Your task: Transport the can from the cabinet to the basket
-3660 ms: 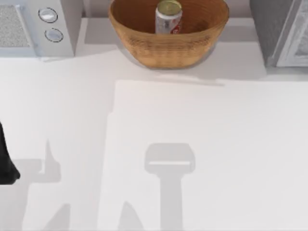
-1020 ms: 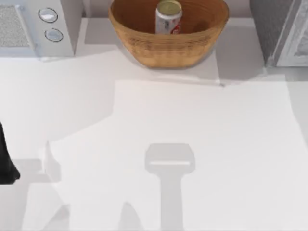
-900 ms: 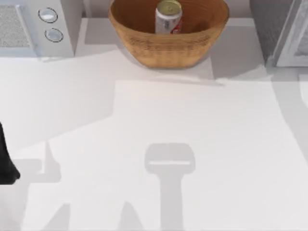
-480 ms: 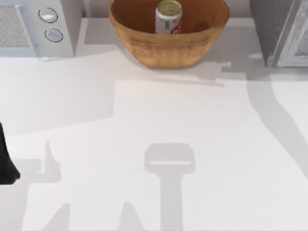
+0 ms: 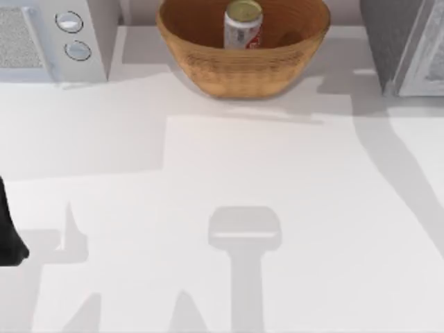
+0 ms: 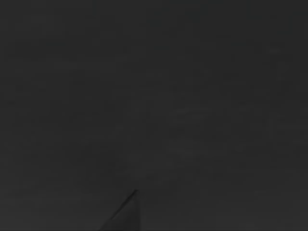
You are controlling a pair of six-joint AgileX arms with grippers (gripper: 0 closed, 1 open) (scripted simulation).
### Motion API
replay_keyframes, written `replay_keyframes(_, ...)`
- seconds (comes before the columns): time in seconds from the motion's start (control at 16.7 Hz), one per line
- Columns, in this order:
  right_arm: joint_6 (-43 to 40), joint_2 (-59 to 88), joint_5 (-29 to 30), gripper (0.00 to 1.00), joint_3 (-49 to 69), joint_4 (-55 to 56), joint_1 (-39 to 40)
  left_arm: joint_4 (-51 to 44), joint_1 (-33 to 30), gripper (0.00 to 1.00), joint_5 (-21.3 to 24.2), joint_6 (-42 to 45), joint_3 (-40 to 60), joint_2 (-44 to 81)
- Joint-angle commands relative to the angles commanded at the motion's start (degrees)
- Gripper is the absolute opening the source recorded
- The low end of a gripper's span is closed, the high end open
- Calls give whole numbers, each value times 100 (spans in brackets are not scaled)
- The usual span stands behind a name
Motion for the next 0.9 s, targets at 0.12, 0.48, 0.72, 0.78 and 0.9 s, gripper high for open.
replay_keyframes(0.12, 3, 262, -140, 100, 181, 77, -146, 0, 0, 100, 0, 0, 0, 0)
replay_keyframes(0.48, -6, 244, -173, 100, 181, 98, -154, 0, 0, 100, 0, 0, 0, 0)
replay_keyframes(0.72, -5, -245, -314, 100, -419, 261, -253, 0, 0, 100, 0, 0, 0, 0)
replay_keyframes(0.78, -6, -472, -379, 100, -721, 331, -304, 0, 0, 100, 0, 0, 0, 0)
replay_keyframes(0.9, -10, -1022, -534, 100, -1482, 494, -435, 0, 0, 100, 0, 0, 0, 0)
